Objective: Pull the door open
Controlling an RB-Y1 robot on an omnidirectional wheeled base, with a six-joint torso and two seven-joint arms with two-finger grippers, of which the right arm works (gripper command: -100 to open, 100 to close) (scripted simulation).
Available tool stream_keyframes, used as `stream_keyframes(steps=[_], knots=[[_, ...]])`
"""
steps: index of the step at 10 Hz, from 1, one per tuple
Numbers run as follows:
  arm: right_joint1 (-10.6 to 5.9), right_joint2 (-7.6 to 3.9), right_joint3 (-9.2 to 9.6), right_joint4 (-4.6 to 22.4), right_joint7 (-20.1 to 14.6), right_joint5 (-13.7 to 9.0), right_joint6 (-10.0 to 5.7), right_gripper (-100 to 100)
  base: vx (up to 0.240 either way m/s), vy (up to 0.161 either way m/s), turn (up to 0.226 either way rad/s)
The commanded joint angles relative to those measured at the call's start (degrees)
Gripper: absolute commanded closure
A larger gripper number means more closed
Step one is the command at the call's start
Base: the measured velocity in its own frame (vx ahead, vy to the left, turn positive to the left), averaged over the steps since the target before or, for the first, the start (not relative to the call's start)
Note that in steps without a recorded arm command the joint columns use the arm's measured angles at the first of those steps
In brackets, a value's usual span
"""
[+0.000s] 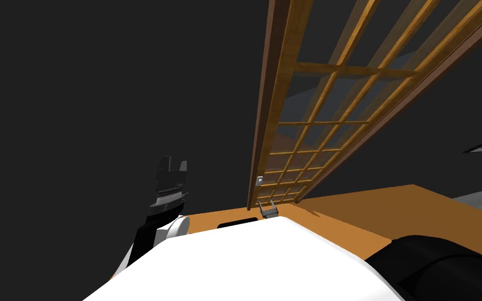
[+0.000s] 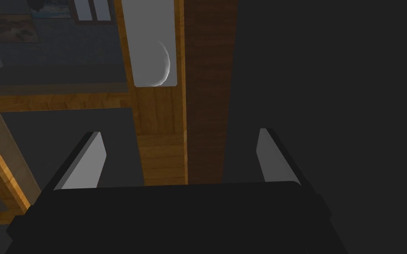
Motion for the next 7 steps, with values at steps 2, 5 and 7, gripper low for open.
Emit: stream_keyframes(steps=[2, 5, 7], knots=[[-2.95, -1.22, -2.59, 2.5, -0.4, -1.2, 0.81, -100, -0.125, 0.094, 0.23], [-6.88, -2.73, -6.63, 5.5, -1.1, -3.0, 2.24, -100, -0.037, 0.072, 0.264], [-9.46, -3.51, -9.3, 7.5, -1.6, -4.3, 3.2, -100, 0.03, 0.017, 0.212]])
